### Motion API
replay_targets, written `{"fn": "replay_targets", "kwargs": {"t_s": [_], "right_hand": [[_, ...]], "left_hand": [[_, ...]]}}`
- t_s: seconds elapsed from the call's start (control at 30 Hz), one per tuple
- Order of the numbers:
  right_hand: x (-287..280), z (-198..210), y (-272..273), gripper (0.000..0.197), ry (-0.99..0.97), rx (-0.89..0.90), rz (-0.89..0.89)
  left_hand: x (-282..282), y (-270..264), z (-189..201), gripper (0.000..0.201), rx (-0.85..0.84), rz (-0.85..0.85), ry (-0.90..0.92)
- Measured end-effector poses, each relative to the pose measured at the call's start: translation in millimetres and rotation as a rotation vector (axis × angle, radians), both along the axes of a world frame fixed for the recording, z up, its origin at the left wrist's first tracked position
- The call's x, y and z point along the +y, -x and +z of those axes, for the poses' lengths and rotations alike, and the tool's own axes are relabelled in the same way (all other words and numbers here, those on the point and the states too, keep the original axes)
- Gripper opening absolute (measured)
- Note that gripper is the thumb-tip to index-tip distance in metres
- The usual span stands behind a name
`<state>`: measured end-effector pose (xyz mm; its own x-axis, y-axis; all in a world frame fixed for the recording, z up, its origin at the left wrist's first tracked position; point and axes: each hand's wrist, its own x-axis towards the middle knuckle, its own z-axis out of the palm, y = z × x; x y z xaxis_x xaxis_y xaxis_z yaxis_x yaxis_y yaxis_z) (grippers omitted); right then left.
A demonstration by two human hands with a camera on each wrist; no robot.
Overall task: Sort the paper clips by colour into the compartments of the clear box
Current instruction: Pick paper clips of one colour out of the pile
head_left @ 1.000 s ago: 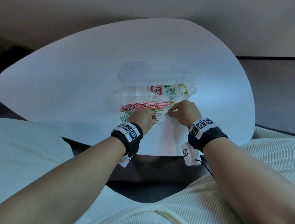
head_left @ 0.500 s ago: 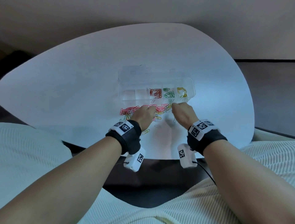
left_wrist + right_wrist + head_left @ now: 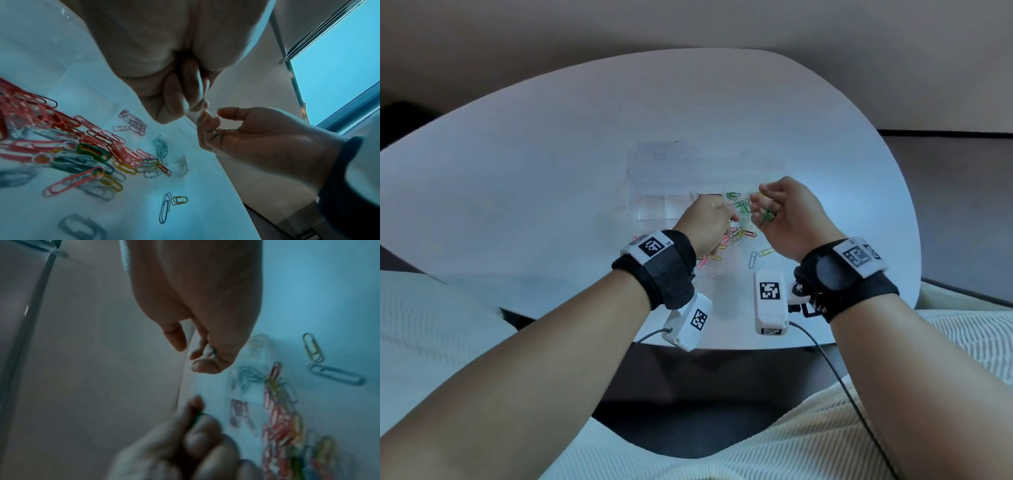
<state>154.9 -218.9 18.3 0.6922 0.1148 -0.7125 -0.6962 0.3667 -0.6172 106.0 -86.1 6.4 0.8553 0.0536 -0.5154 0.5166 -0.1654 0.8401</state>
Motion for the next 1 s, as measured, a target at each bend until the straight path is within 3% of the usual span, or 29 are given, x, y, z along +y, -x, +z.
{"fn": "replay_targets", "kwargs": {"t_s": [0.17,0.37,0.63,0.73,1.0], "right_hand": [[-3.8,12.3,-7.2,0.051,-0.216,0.049,-0.015],[-3.5,10.5,-6.6,0.073,-0.175,0.069,0.054],[-5.7,31.0,-10.2,0.052,-0.097,-0.057,-0.105],[-14.3,36.6,-12.4,0.043,-0.032,-0.098,-0.126],[-17.6,43.7,-8.1,0.019,0.210,-0.197,0.079]], "left_hand": [[1.1,-13.9,3.0,0.025,0.072,-0.095,-0.117],[5.1,-31.3,17.2,0.029,0.026,0.069,-0.131],[-13.5,-57.0,21.7,0.017,0.098,0.172,0.016],[-19.8,-60.6,16.0,0.020,0.116,0.145,-0.007],[-19.3,-55.5,20.5,0.022,-0.016,-0.058,-0.204]]}}
